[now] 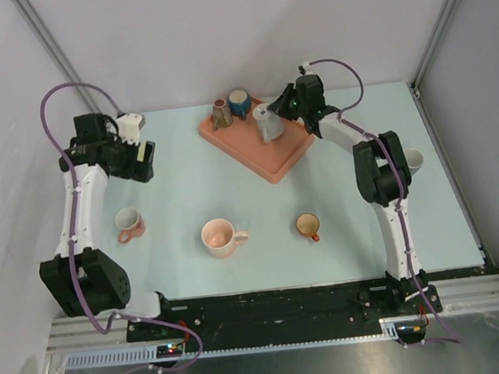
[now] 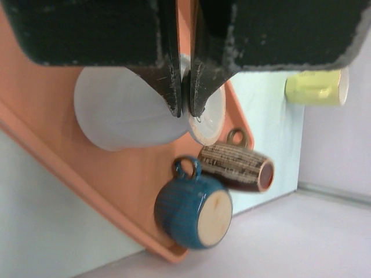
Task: Turn the mug right side up
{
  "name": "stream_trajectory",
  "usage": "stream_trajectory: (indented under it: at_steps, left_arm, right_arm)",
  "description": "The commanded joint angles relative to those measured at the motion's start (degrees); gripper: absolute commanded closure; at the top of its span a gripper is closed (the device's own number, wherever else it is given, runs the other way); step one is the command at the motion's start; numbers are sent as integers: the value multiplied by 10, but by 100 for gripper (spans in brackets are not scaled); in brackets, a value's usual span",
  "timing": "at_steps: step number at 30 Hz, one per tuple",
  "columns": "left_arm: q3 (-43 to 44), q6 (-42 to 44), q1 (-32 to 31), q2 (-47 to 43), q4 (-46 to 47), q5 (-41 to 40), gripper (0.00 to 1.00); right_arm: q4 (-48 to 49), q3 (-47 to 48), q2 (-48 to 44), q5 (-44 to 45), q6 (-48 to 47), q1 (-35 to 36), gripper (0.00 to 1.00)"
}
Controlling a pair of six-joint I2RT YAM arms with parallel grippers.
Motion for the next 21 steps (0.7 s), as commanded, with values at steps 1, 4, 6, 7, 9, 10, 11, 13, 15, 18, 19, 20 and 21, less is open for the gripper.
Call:
stream_trajectory:
  at_steps: [1,4,6,7,9,10,11,13,15,18,19,20,21]
  left_arm:
    - [52,-25,-50,1,-12,75,11]
    - [78,-33,-79,25,-12,97,11]
    - [97,-39,-97,39,-12,111,11]
    - [107,-42,-107,45,-12,116,11]
    - [125,-53,-122,64,-12,120,11]
    - [132,-59,-127,75,-12,120,11]
    - [141,-66,-133,84,-12,119,11]
    - [155,-75,-143,100,-12,123,11]
    - [164,-80,-152,111,-12,124,11]
    - [169,-86,-159,120,-12,121,11]
    - [168,-87,-161,121,-12,120,11]
    - [166,-87,-161,119,-12,118,11]
    - [163,-85,-161,117,-12,115,11]
  right_arm:
    - [96,-75,-97,-100,-22,2,100]
    - [114,-119,-127,-129,-47,1,100]
    - [112,-133,-142,-133,-67,3,100]
    - [102,-134,-147,-132,-76,4,100]
    - [84,-133,-150,-131,-92,5,100]
    - [81,-133,-149,-138,-94,5,100]
    - [82,-136,-148,-145,-93,5,100]
    - [100,-143,-146,-168,-75,4,100]
    - [117,-149,-142,-183,-56,4,100]
    - [94,-136,-129,-181,-58,2,100]
    - [81,-132,-124,-180,-61,0,100]
    - [71,-129,-117,-179,-63,-4,100]
    - [61,-127,-111,-179,-68,-10,100]
